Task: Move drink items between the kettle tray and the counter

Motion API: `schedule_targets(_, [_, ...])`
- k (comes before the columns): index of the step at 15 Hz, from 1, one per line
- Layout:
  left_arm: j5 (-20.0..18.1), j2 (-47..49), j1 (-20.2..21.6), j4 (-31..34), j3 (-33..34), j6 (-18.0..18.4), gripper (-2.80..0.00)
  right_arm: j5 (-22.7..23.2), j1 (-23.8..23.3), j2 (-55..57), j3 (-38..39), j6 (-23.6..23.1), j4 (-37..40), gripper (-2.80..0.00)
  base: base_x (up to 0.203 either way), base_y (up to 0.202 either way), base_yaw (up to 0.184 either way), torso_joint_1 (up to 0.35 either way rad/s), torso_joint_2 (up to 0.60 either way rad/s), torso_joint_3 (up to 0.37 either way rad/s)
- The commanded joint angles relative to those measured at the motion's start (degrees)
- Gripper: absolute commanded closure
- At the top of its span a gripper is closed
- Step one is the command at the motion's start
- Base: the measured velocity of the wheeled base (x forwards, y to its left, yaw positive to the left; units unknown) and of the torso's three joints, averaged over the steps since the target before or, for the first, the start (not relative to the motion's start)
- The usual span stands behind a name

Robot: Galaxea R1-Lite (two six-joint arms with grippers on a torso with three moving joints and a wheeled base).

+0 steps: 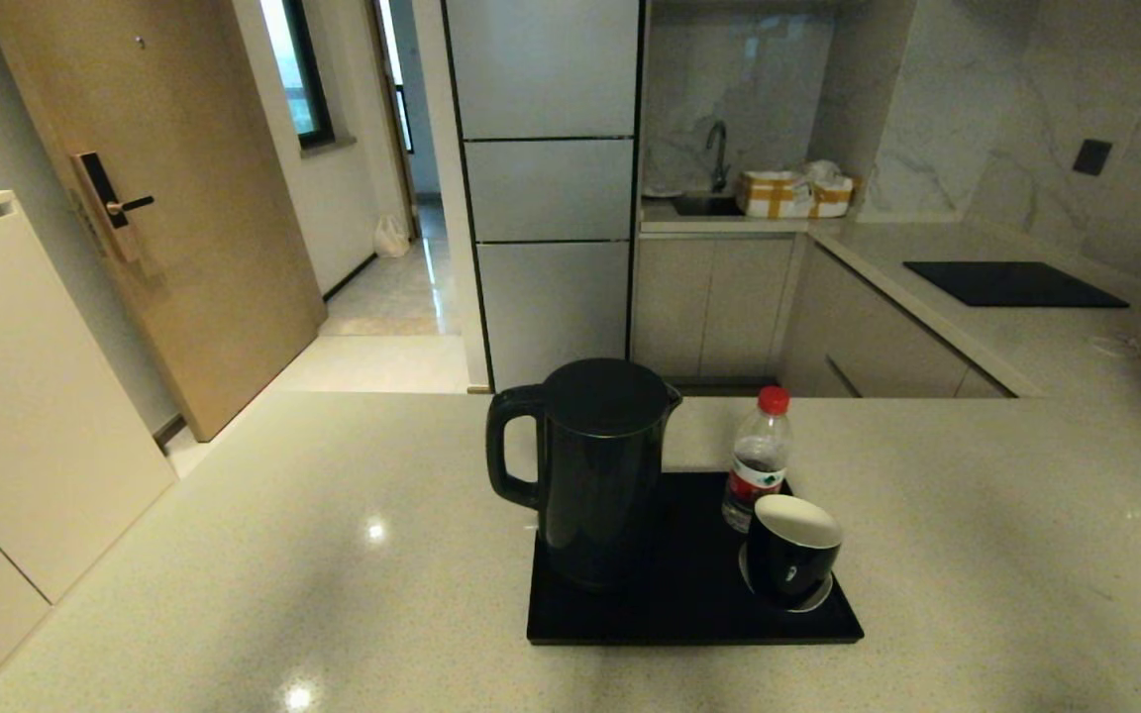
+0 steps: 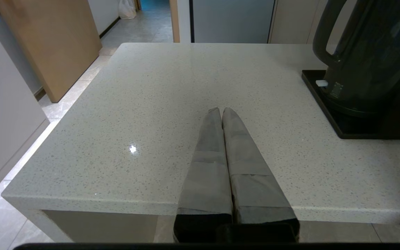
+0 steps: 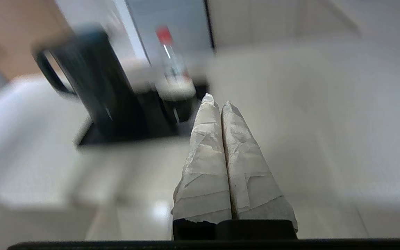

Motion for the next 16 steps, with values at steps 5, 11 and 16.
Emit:
schedule_targets(5, [0.0, 0.1, 0.0, 0.0, 0.0, 0.0, 0.0, -2.4, 0.0, -0.1, 34.2, -6.5, -33.3, 0.0, 0.0, 0.0, 0.0, 0.0, 0.0, 0.0])
schedule_targets(11, [-0.1, 0.0, 0.0, 0.0, 0.0, 0.0, 0.0, -3.6, 0.0, -0.1, 36.4, -7.9, -36.7, 0.0, 0.0, 0.0, 0.0, 0.0, 0.0, 0.0])
schedule_targets(16, [-0.1, 0.1, 0.0, 0.0, 0.0, 0.0, 0.0, -3.6, 0.0, -0.1, 36.3, -7.9, -36.6, 0.0, 0.0, 0.0, 0.0, 0.0, 0.0, 0.0])
